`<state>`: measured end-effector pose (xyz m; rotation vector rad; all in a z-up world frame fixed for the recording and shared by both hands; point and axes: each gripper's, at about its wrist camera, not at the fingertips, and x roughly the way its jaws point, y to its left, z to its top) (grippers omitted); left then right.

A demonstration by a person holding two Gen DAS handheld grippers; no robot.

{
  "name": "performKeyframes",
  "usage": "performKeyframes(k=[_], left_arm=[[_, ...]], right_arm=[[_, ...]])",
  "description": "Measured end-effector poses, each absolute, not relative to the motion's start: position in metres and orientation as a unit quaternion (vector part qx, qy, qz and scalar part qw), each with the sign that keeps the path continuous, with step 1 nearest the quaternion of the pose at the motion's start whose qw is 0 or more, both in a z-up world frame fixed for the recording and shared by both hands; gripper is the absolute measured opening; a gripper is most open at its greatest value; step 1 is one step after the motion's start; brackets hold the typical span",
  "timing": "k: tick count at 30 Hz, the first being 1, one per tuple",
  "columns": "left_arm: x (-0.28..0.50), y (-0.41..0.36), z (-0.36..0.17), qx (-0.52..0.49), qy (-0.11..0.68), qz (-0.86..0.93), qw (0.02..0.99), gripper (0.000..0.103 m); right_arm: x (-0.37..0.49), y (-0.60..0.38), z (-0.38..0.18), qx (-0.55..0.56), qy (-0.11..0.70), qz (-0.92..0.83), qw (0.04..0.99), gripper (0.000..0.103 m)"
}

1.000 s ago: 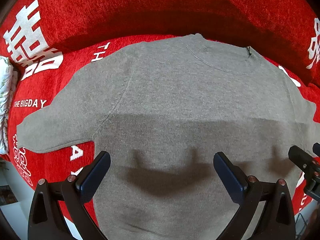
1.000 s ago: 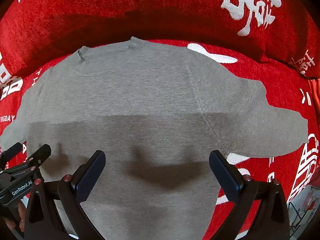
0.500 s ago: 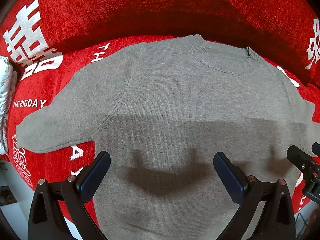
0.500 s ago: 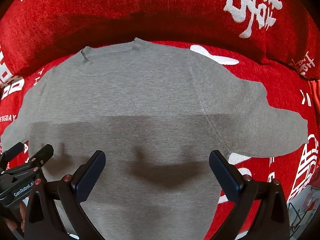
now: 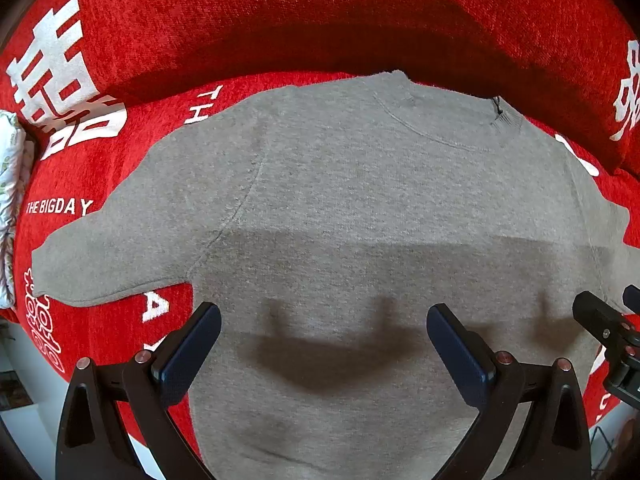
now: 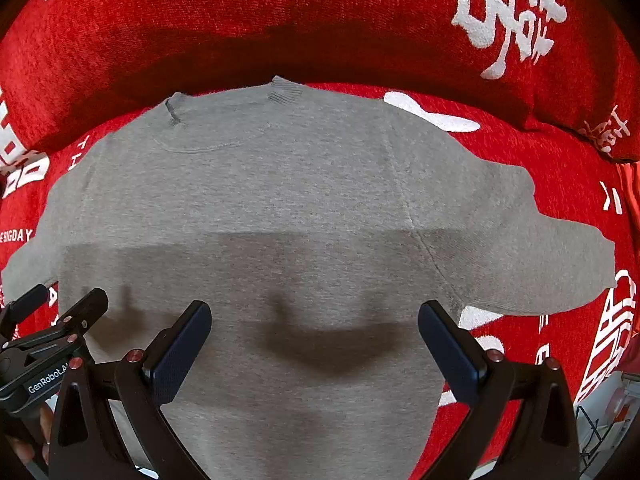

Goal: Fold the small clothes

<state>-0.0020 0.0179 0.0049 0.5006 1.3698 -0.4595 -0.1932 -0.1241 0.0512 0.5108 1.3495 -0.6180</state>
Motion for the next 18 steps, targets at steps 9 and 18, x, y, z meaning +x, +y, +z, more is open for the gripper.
performKeyframes(k=[9,18], left_arm=[[0.0001,0.0217,0.0045,0.223,0.622,-0.208,0.721,0.103],[-0.0008,0.0245,0.0044,0.222,0.622,-0.209,0.721,0.103]], right_arm=[[-0.1934,-0.1232,0.0509,0.229,0.607,-0.280,0.707,0.103],[-0.1933,-0.1218,0.0523,0.229,0.608,-0.279,0.707,0.103]])
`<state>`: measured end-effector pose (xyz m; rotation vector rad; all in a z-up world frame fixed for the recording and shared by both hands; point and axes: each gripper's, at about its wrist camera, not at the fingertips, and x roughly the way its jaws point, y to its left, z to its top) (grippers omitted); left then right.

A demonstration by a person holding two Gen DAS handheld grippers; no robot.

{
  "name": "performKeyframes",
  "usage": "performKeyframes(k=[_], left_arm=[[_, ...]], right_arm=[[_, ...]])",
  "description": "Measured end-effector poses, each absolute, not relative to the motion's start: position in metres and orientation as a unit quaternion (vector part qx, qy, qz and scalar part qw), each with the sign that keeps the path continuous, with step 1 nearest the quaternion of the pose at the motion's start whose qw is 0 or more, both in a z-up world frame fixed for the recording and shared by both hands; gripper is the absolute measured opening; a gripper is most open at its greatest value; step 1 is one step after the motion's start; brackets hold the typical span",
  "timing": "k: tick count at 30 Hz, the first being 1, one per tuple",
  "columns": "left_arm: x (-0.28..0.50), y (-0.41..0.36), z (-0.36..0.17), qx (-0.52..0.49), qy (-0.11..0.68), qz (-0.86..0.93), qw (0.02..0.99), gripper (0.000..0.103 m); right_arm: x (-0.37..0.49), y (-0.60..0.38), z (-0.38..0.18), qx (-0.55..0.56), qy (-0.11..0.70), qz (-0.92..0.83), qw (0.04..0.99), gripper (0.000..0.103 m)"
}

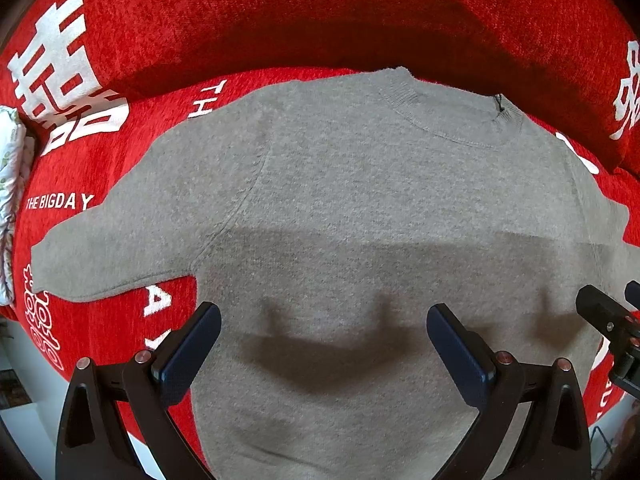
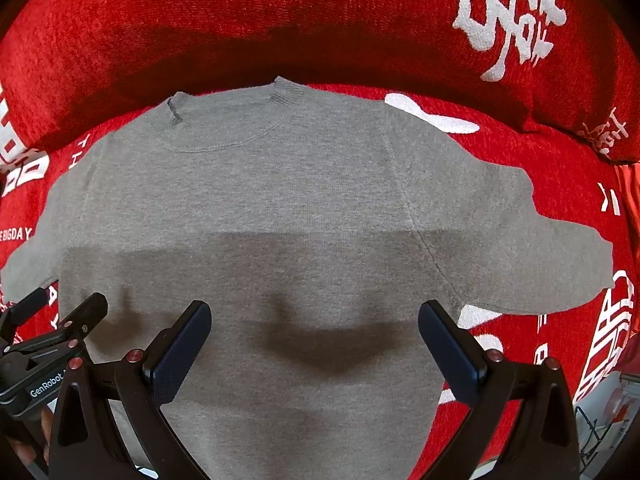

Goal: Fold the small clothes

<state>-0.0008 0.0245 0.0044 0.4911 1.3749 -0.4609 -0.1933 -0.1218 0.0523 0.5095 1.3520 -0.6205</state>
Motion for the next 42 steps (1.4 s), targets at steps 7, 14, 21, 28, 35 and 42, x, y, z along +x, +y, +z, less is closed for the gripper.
performKeyframes(k=[7,14,21,28,35,42], left_arm=[[-0.001,0.031,0.005,0.219,0.622,-0.212,0.721,0.103],[0.002,0.035,0.006,0.212,0.624,-0.210,0.722,0.103],[0.008,0.046,0.008,0.202,0.626,-0.210,0.723,0.103],[0.022,0.074,0.006,0.182,0.630,-0.199,0.728,0.103],[0.061,0.155,-0.004,0.127,0.635,-0.159,0.745,0.103],[0.112,0.267,-0.026,0.041,0.627,-0.077,0.774,0.103]], right_arm=[[-0.193,-0.120,0.053,0.230,0.609,-0.279,0.706,0.103],[-0.184,-0.116,0.058,0.221,0.611,-0.281,0.707,0.103],[-0.177,-0.103,0.063,0.224,0.604,-0.270,0.716,0.103],[-0.166,-0.081,0.066,0.220,0.591,-0.257,0.732,0.103],[-0.145,-0.049,0.059,0.206,0.606,-0.237,0.730,0.103],[-0.119,-0.005,0.042,0.182,0.625,-0.208,0.730,0.103]])
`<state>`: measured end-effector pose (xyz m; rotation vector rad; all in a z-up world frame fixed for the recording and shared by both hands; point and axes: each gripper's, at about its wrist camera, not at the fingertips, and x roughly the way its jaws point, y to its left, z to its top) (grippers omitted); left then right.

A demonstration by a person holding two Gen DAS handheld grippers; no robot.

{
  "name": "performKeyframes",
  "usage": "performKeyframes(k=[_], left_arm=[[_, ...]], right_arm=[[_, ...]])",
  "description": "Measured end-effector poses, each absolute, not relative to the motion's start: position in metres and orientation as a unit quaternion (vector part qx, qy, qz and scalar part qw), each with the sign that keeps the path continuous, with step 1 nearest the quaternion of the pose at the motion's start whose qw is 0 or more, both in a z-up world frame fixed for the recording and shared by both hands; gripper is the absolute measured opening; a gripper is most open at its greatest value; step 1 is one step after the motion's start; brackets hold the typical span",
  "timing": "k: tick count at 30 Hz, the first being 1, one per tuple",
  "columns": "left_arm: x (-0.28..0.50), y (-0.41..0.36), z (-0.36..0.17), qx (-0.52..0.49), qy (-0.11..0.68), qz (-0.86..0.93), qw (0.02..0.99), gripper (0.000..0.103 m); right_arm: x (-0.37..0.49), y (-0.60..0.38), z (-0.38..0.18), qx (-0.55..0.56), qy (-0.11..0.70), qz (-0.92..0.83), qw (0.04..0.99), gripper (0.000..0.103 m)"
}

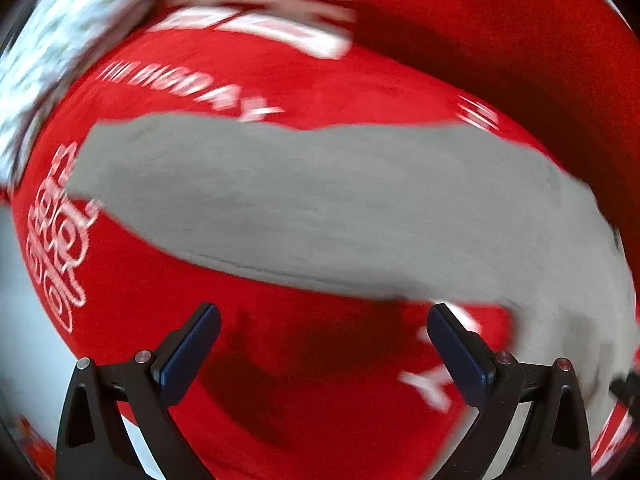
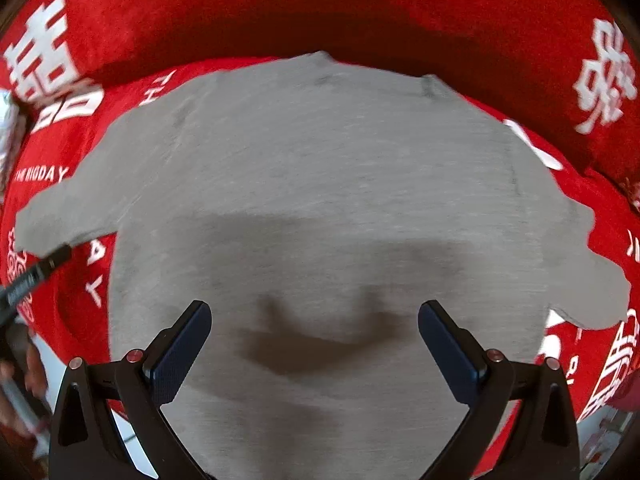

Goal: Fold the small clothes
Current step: 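Grasp the sweater sleeve cuff nearest the left tool with the left tool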

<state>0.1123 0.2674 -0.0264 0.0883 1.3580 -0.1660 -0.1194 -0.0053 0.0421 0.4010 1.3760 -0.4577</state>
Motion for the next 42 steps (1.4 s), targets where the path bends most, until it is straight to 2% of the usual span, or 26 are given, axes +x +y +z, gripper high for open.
performKeyframes(k=[3,8,14,15,16,17,18,20,25,30,37,42], left_arm=[[0.129,0.317,-0.042,-0.038,0.633,-0.052,0.772,0.103],[0.146,0.345,-0.068,-0.172,0.641,-0.087,0.743,0.103],[0.164,0.340,-0.068,-0.216,0.611,-0.091,0.756,0.103],[0.163,0.341,-0.065,-0.213,0.604,-0.087,0.763,0.100],[0.169,0.344,-0.060,-0.208,0.597,-0.083,0.771,0.093],[0.171,0.347,-0.056,-0.195,0.593,-0.080,0.777,0.070],[0.175,0.346,-0.055,-0.191,0.595,-0.083,0.776,0.040],[0.177,0.352,-0.053,-0.206,0.595,-0.106,0.770,0.008],[0.175,0.345,-0.023,-0.184,0.562,-0.147,0.793,0.007],[0.172,0.301,0.022,-0.140,0.524,-0.216,0.812,0.007],[0.111,0.173,0.087,-0.021,0.466,-0.364,0.806,0.007],[0.045,0.062,0.076,0.073,0.466,-0.423,0.773,0.007]], right_arm=[[-0.110,0.011,0.038,0.177,0.632,-0.193,0.730,0.103],[-0.097,0.030,0.029,0.174,0.641,-0.182,0.725,0.103],[-0.084,0.046,0.025,0.165,0.646,-0.173,0.725,0.103],[-0.082,0.047,0.025,0.164,0.647,-0.172,0.725,0.103],[-0.083,0.049,0.026,0.165,0.647,-0.170,0.725,0.103],[-0.084,0.049,0.027,0.167,0.647,-0.168,0.725,0.103],[-0.084,0.050,0.028,0.168,0.646,-0.167,0.726,0.103],[-0.085,0.050,0.027,0.169,0.644,-0.168,0.727,0.103],[-0.097,0.047,0.033,0.190,0.631,-0.173,0.732,0.103],[-0.120,0.039,0.048,0.217,0.608,-0.181,0.742,0.103],[-0.159,0.008,0.064,0.266,0.562,-0.211,0.754,0.103],[-0.198,-0.040,0.071,0.300,0.535,-0.238,0.753,0.103]])
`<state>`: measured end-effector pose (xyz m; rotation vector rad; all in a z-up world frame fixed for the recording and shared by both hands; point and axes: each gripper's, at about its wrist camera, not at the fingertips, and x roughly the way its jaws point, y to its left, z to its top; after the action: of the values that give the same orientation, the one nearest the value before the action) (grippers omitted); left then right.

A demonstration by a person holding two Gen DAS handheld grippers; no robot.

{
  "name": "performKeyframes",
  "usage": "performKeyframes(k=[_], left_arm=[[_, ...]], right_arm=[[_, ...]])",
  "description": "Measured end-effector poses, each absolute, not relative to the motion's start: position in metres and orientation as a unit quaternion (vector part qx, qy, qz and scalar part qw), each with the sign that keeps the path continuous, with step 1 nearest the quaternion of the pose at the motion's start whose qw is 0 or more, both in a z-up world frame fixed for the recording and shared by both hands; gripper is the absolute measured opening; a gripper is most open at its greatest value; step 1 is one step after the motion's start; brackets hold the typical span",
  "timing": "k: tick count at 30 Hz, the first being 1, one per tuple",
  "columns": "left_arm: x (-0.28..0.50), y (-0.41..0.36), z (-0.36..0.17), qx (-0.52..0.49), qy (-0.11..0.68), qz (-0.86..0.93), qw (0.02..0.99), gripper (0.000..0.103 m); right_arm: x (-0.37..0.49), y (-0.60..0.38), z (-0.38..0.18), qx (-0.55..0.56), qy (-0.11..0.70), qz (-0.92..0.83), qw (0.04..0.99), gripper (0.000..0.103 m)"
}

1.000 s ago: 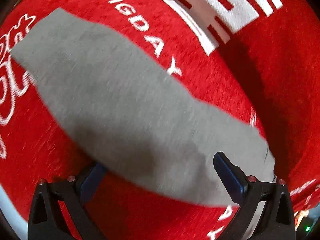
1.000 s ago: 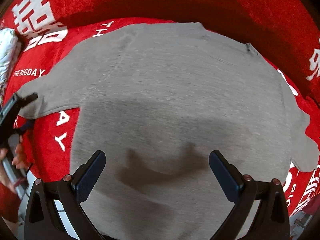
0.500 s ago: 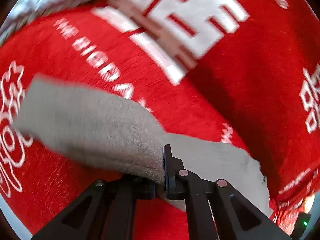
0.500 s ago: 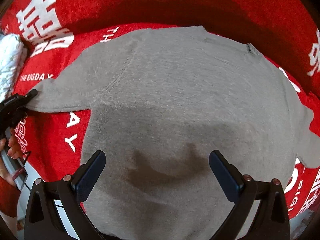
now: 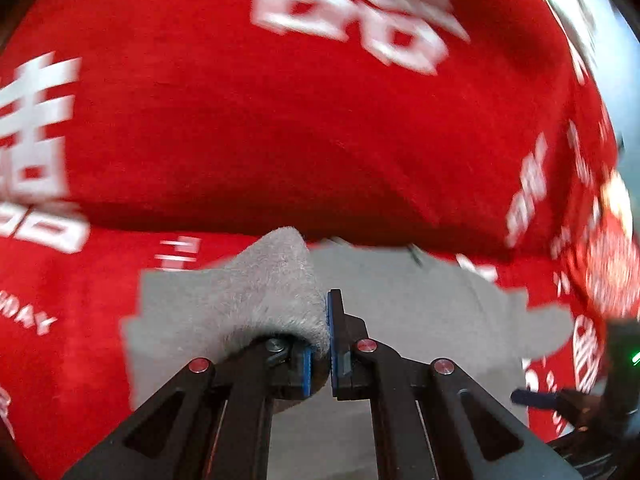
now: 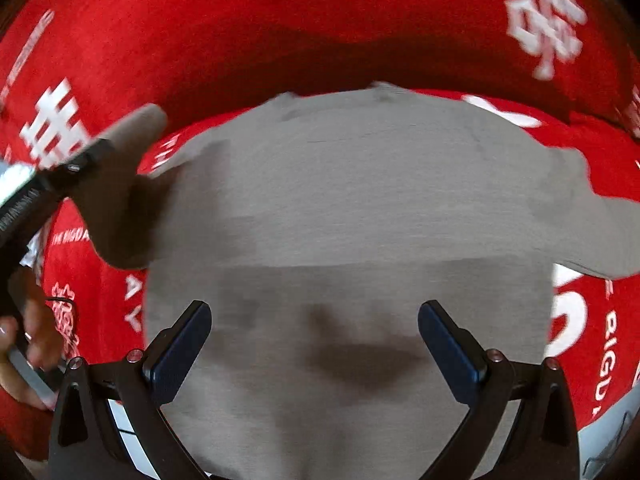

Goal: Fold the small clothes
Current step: 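Grasp the sweater sleeve cuff nearest the left tool with the left tool, then fold the held sleeve across the sweater body and open the left tool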

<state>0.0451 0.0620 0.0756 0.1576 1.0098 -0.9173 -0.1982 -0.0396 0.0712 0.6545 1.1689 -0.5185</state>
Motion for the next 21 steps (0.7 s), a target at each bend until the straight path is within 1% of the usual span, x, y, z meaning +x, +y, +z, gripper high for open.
performKeyframes(k=[4,6,9,11,12,14,16,18,21], left_arm=[[-0.010,-0.010,0.026,0.165,0.491,-0.431,0.739,0.007],[-0.026,-0.026,0.007,0.201,0.495,-0.422,0.733,0.008],[-0.036,-0.032,-0.013,0.231,0.514,-0.402,0.722,0.008],[-0.041,-0.026,-0.009,0.233,0.499,-0.407,0.729,0.022],[-0.044,-0.023,-0.006,0.237,0.505,-0.415,0.719,0.053],[-0.047,-0.013,0.005,0.239,0.502,-0.412,0.722,0.090],[-0.049,0.002,0.021,0.237,0.487,-0.410,0.734,0.090],[-0.042,0.028,0.039,0.220,0.492,-0.396,0.744,0.090],[-0.012,0.068,0.056,0.196,0.499,-0.347,0.769,0.090]], right_arm=[[-0.236,-0.081,0.063,0.328,0.532,-0.267,0.734,0.103],[-0.251,-0.094,0.055,0.332,0.537,-0.279,0.723,0.103],[-0.268,-0.111,0.045,0.342,0.542,-0.289,0.711,0.103],[-0.272,-0.117,0.042,0.346,0.544,-0.291,0.707,0.103],[-0.273,-0.119,0.042,0.346,0.544,-0.292,0.706,0.103],[-0.271,-0.118,0.042,0.344,0.543,-0.292,0.709,0.103],[-0.264,-0.117,0.046,0.334,0.541,-0.288,0.716,0.103],[-0.256,-0.114,0.052,0.318,0.538,-0.282,0.728,0.103],[-0.223,-0.095,0.068,0.252,0.537,-0.259,0.762,0.103]])
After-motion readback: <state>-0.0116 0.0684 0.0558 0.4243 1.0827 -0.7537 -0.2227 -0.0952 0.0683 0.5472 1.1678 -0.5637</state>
